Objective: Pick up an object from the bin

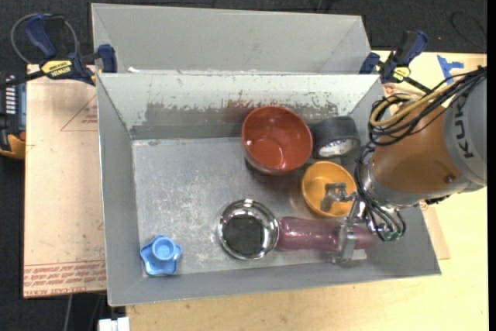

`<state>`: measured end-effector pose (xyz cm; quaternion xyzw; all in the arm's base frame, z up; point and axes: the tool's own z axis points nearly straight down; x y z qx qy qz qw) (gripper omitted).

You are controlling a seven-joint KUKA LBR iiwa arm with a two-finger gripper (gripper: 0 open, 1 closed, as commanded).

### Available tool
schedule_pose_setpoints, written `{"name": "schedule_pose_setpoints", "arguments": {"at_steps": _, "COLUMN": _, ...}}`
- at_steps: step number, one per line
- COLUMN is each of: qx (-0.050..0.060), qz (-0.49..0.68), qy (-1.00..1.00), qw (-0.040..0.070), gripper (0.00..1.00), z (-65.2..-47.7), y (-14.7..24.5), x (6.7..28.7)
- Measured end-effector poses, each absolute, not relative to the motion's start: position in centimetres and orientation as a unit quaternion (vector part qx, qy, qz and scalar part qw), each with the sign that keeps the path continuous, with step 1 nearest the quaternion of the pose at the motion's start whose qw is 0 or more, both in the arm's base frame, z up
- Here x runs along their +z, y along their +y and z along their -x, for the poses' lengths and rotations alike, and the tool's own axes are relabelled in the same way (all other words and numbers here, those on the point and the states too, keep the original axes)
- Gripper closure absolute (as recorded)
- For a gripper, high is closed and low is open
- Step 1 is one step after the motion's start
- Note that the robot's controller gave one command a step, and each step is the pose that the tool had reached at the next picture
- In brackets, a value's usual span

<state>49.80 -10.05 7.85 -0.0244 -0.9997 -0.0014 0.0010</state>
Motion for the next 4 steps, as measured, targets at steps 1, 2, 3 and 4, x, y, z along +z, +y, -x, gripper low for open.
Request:
{"name": "schedule_pose_setpoints", "arguments": {"at_steps": 1, "qx": -0.001, "qz": 0.039, "qy": -0.999, "qw": -0.006, "gripper": 1.0, "z": -51.0, "y": -8.82, "x": 7.2}}
{"name": "schedule_pose_setpoints", "arguments": {"at_steps": 2, "qx": -0.001, "qz": 0.039, "qy": -0.999, "qw": -0.006, "gripper": 1.0, "z": -51.0, "y": -8.82, "x": 7.19}}
{"name": "schedule_pose_setpoints", "arguments": {"at_steps": 3, "qx": -0.002, "qz": -0.043, "qy": -0.999, "qw": -0.009, "gripper": 1.0, "z": -50.29, "y": -8.96, "x": 7.1}}
{"name": "schedule_pose_setpoints", "arguments": {"at_steps": 4, "qx": -0.002, "qz": -0.043, "qy": -0.999, "qw": -0.009, "gripper": 1.0, "z": -50.29, "y": -8.96, "x": 7.1}}
